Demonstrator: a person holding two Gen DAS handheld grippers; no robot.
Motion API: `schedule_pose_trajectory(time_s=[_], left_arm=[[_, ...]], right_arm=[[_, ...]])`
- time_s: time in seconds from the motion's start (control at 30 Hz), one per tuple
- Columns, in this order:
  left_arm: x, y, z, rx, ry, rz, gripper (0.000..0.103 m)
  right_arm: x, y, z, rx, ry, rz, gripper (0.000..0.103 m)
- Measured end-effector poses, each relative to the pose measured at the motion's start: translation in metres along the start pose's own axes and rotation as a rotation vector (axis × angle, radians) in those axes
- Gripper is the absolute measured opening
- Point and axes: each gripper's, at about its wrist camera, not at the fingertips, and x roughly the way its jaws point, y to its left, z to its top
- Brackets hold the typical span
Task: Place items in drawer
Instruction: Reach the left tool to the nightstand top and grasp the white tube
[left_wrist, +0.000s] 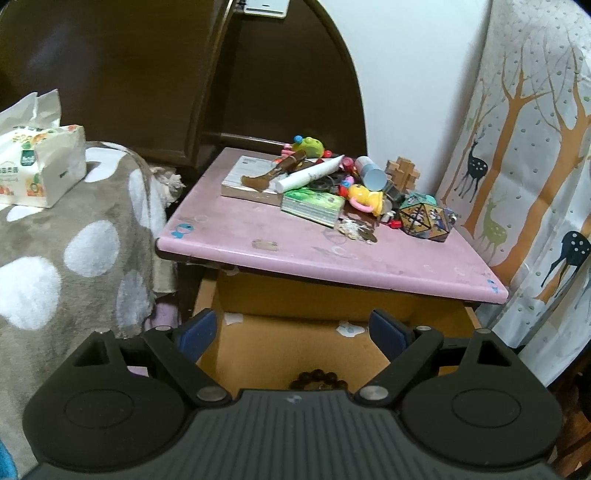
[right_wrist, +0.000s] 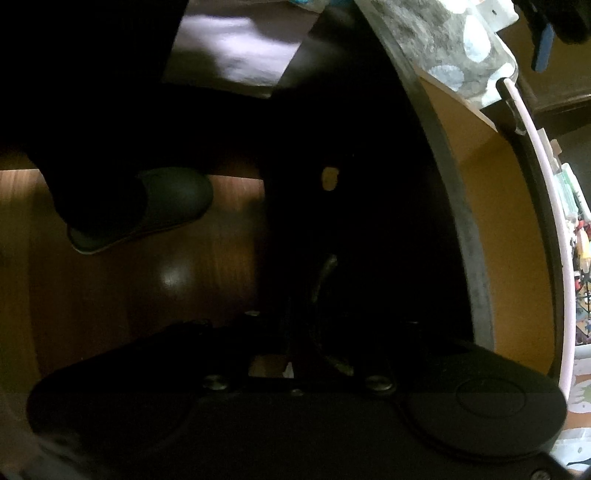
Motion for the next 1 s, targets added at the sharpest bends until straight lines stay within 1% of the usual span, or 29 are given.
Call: schedule_pose_trajectory(time_s=[0.03,0.1,0.23,0.3,0.43,0.5,0.57,0.63,0.7,0.87,0.93,1.0], left_arm=[[0.002,-0.002,-0.001,0.003,0.002,0.001,0.091],[0.006,-0.006,-0.002,0.010,0.005,0.002,0.090],[0.013,-0.014,-0.004,0.024,0.012,0.006,0.091],[0.018,-0.019,-0.005,0.031,0.014,0.012,0.090],[0.027,-0.031,-0.005,0.040,0.017,0.029,0.090],[0.029,-0.039,0.000,0.060,0.008,0.044,0.091],[0.036,-0.048,0.009,0.089,0.007,0.047,0.090],[0.043,-0.057,0.020,0.119,0.008,0.048,0.090],[0.051,-0.065,0.032,0.151,0.006,0.052,0.090],[0.082,-0.069,0.073,0.231,-0.010,0.080,0.090],[0.094,-0.071,0.090,0.263,-0.017,0.091,0.090],[0.106,-0.072,0.106,0.295,-0.023,0.102,0.087]], right_arm=[[-0.001,0.000,-0.001,0.006,-0.004,-0.002,0.026],[-0.003,-0.001,-0.002,0.026,-0.015,0.000,0.031],[-0.006,0.002,-0.007,0.051,-0.044,0.008,0.039],[-0.004,0.004,-0.007,0.069,-0.051,0.015,0.046],[-0.003,0.007,-0.008,0.077,-0.066,0.007,0.050],[-0.003,0.007,-0.008,0.086,-0.072,0.014,0.056],[-0.002,0.009,-0.008,0.087,-0.077,0.013,0.059],[-0.002,0.011,-0.009,0.086,-0.082,0.010,0.060],[-0.003,0.008,-0.012,0.099,-0.096,0.024,0.062],[-0.004,0.006,-0.015,0.122,-0.122,0.047,0.067],[-0.004,0.006,-0.016,0.120,-0.129,0.049,0.067],[-0.004,0.004,-0.017,0.125,-0.132,0.057,0.067]])
